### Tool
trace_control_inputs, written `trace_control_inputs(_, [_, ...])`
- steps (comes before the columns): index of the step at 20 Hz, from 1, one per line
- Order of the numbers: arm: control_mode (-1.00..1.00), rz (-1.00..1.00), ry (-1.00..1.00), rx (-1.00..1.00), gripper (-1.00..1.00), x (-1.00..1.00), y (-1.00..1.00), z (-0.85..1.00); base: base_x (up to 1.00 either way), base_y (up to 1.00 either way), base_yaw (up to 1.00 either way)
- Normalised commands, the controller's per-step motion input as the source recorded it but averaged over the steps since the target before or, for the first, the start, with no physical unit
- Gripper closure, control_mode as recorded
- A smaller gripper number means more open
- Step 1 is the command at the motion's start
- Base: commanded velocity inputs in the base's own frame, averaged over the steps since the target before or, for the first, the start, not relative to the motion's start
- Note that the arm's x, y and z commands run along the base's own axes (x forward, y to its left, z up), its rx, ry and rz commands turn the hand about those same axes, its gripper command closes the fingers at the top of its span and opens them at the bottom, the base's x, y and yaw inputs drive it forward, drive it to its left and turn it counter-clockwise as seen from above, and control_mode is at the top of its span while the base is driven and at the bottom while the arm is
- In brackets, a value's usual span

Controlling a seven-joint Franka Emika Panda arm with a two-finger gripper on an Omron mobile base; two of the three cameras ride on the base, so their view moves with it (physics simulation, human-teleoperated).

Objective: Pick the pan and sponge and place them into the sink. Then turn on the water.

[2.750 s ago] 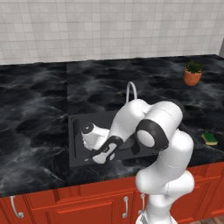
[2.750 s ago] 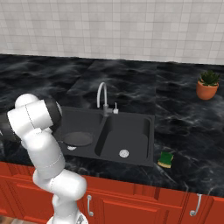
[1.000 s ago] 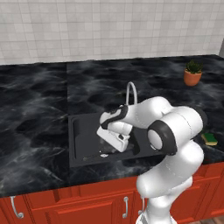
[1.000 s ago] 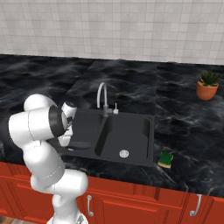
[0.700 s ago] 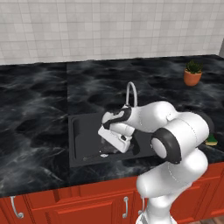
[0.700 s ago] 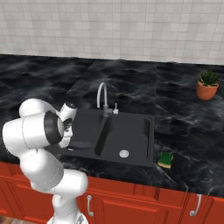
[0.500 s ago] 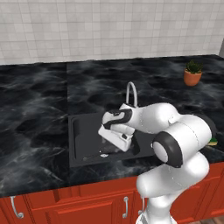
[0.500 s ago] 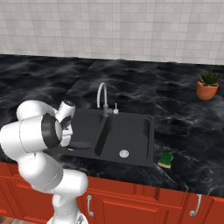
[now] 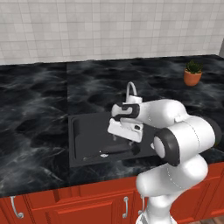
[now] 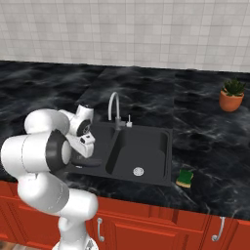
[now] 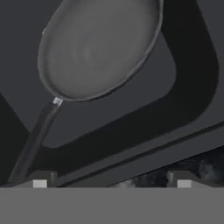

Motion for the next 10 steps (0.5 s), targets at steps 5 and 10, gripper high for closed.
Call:
trace_control_inputs(5, [-1.0, 0.41, 0.0, -0.09, -1.0, -0.03, -0.8, 0.0, 0.0, 0.0, 0.0])
trace_control_inputs(10, [-1.0, 0.49, -0.06, -0.1, -1.0, -0.54, -0.81, 0.0, 0.0, 0.0, 0.0])
